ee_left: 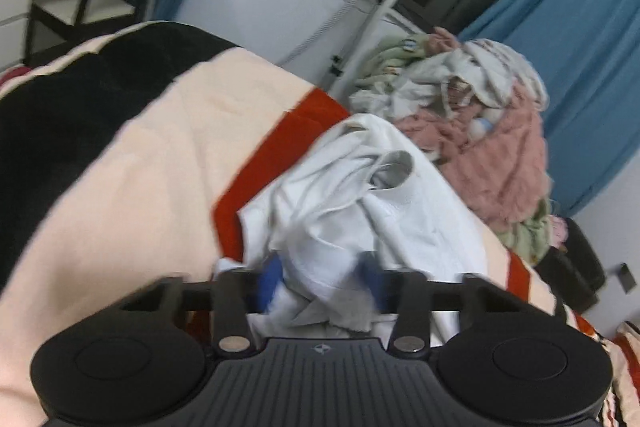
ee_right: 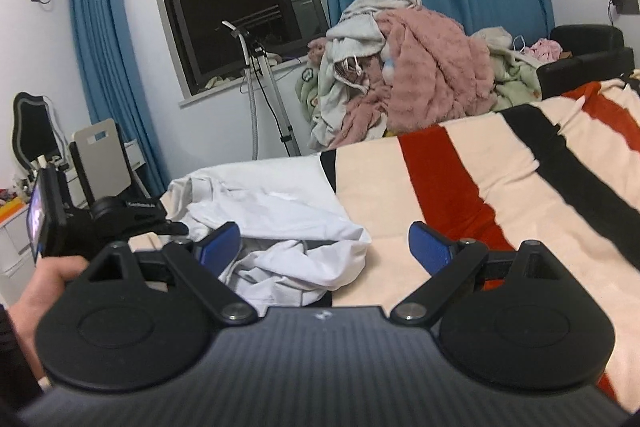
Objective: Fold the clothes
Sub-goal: 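Grasp the white T-shirt with the left gripper while the right tool lifts cloth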
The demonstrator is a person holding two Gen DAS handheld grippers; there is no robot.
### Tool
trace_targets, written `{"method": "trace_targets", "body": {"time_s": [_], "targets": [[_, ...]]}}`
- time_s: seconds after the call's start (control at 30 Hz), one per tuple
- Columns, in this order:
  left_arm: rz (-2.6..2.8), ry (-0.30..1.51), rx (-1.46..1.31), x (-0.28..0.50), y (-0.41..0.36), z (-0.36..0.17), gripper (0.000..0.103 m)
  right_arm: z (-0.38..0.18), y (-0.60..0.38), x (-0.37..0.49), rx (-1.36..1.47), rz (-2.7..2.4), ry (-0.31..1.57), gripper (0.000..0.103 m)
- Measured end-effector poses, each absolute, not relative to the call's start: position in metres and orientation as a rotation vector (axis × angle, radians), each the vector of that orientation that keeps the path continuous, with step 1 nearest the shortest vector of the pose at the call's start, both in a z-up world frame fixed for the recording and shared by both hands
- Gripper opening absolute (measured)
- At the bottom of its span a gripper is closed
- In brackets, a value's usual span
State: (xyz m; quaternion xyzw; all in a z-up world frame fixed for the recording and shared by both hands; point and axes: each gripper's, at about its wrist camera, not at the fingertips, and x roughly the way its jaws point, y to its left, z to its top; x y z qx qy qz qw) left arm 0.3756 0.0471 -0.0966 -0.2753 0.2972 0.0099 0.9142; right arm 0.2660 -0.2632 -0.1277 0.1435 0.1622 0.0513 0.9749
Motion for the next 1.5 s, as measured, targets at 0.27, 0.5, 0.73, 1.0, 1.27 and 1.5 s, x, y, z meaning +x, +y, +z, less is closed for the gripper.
{"method": "trace_targets", "body": {"time_s": [0.27,0.5,0.73,1.0,1.27,1.5], "targets": [[-0.055,0.435,-0.356,0.317,0.023,-0.05,0.007,-0.142,-0.266,0.272,0.3,0.098,0.276,0.092],[-0.191,0.317,-0.215,0.216,0.007,0.001,0.006,-0.13,-0.252,0.247,0.275,0.134,0.213,0.092],[-0.25,0.292,-0.181,0.126,0.013,0.015,0.006,-0.122,-0.217,0.215,0.225,0.245,0.265,0.092],[-0.277,0.264,-0.231,0.085,0.029,0.004,0.007,-0.129,-0.155,0.199,0.07,0.347,0.306,0.093],[-0.272,0.295,-0.237,0.092,0.031,-0.02,0.007,-0.136,-0.145,0.241,0.161,0.408,0.331,0.092],[-0.237,0.356,-0.207,0.111,0.029,-0.04,0.007,-0.139,-0.183,0.269,0.288,0.288,0.352,0.092]]}}
